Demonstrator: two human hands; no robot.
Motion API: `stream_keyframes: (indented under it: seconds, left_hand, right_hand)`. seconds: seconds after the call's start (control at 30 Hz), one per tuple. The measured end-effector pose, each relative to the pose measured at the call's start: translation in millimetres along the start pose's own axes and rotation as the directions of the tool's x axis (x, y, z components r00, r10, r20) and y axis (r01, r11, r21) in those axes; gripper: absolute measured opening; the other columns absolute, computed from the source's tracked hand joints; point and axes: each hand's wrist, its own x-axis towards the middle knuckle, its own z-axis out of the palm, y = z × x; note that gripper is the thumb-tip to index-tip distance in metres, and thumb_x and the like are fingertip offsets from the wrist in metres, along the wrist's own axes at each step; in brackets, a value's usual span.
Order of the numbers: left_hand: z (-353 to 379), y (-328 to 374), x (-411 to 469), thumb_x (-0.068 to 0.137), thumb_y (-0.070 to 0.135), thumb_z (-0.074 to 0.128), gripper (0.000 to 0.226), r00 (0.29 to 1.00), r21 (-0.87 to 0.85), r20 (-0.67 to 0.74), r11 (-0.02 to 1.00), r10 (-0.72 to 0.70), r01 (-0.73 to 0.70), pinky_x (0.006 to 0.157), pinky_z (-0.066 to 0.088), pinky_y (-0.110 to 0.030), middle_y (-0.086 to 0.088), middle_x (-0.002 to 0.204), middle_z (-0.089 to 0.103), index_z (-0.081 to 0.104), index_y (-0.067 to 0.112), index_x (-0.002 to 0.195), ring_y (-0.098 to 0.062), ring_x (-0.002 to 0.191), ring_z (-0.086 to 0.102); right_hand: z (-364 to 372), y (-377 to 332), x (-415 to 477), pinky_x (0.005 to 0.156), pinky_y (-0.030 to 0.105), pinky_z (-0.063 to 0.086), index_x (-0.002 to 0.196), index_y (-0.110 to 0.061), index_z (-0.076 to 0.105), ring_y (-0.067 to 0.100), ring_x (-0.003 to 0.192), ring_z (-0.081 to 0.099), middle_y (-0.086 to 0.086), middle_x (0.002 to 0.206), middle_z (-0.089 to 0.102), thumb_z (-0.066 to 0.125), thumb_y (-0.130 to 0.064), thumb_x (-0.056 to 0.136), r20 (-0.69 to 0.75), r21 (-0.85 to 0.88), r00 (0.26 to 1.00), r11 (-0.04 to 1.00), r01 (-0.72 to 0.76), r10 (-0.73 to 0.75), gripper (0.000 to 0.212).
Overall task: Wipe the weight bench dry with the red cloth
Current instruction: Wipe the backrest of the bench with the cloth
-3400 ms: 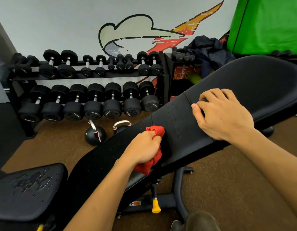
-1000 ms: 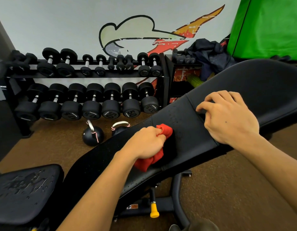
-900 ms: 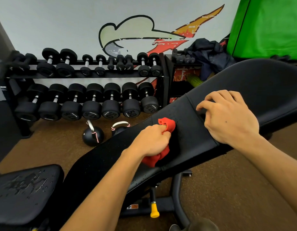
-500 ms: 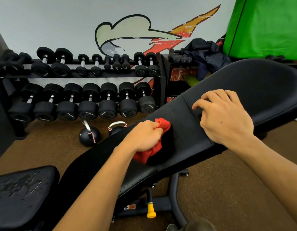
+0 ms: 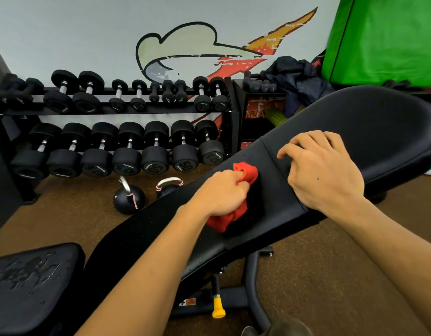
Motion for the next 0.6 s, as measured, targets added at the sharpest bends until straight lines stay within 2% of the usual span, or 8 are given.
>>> stream_keyframes:
  seconds: [0.07,0.17,0.23,0.3,0.4,0.5,0.6]
  left_hand:
    - [7,14,0,0.095,0.024,0.044,0.023,0.996,0.011,-0.005,0.996,0.084,-0.084,0.083,0.053,-0.046,-0.012,0.085,0.068,0.044,0.025,0.072,-0.038,0.086,0.065]
    - [7,18,-10,0.093,0.021,0.044,0.014,0.981,-0.077,0.112,0.985,0.160,-0.151,0.073,0.057,-0.044,-0.003,0.071,0.065,0.054,0.019,0.083,-0.030,0.070,0.066]
    - [1,11,-19,0.092,0.019,0.044,0.016,0.971,-0.174,0.200,0.980,0.128,-0.094,0.061,0.058,-0.042,-0.009,0.066,0.066,0.059,0.016,0.088,-0.037,0.058,0.065]
    - [-6,3,-22,0.092,0.017,0.044,0.017,0.974,-0.211,0.217,0.977,0.061,-0.015,0.055,0.053,-0.037,-0.009,0.058,0.060,0.058,0.013,0.083,-0.032,0.048,0.059]
    - [-8,3,-8,0.095,0.019,0.045,0.024,0.995,-0.080,0.100,0.997,0.018,-0.010,0.069,0.056,-0.040,-0.003,0.065,0.063,0.050,0.019,0.071,-0.027,0.062,0.062]
    - [4,22,2,0.094,0.028,0.042,0.019,0.994,0.038,0.023,0.994,0.102,-0.103,0.081,0.052,-0.045,-0.006,0.086,0.065,0.048,0.024,0.076,-0.034,0.087,0.063]
    - [12,32,-7,0.091,0.029,0.043,0.014,0.982,-0.012,0.058,0.984,0.180,-0.180,0.079,0.052,-0.046,-0.003,0.082,0.065,0.053,0.021,0.085,-0.030,0.081,0.063]
  right_hand:
    - [0,-1,0,0.103,0.046,0.035,0.108,-0.022,0.075,0.029,0.109,0.056,0.003,0.109,0.068,0.045,-0.018,0.088,0.003,-0.001,1.000,1.000,-0.012,0.012,0.036]
    - [-1,-1,0,0.103,0.047,0.036,0.108,-0.023,0.075,0.029,0.109,0.057,0.002,0.109,0.068,0.045,-0.017,0.087,0.012,-0.002,1.000,1.000,-0.010,0.010,0.036]
    - [-1,0,0,0.103,0.047,0.036,0.107,-0.024,0.074,0.029,0.109,0.056,0.002,0.109,0.067,0.046,-0.017,0.087,0.017,-0.006,1.000,1.000,-0.006,0.006,0.036]
    - [0,0,0,0.103,0.047,0.036,0.106,-0.024,0.075,0.029,0.108,0.057,0.002,0.108,0.068,0.046,-0.018,0.087,0.016,-0.008,1.000,1.000,-0.006,0.006,0.035]
    - [1,-1,0,0.103,0.047,0.036,0.106,-0.023,0.075,0.029,0.108,0.057,0.002,0.108,0.068,0.046,-0.019,0.088,0.028,-0.016,1.000,1.000,-0.006,0.007,0.035]
    - [0,-1,1,0.103,0.046,0.035,0.107,-0.024,0.075,0.028,0.108,0.057,0.001,0.108,0.068,0.044,-0.020,0.088,0.048,-0.016,0.999,1.000,-0.010,0.011,0.036]
    - [-2,-2,0,0.103,0.046,0.036,0.109,-0.024,0.073,0.029,0.106,0.057,0.002,0.108,0.067,0.042,-0.023,0.090,0.063,-0.026,0.998,1.000,0.009,-0.008,0.036]
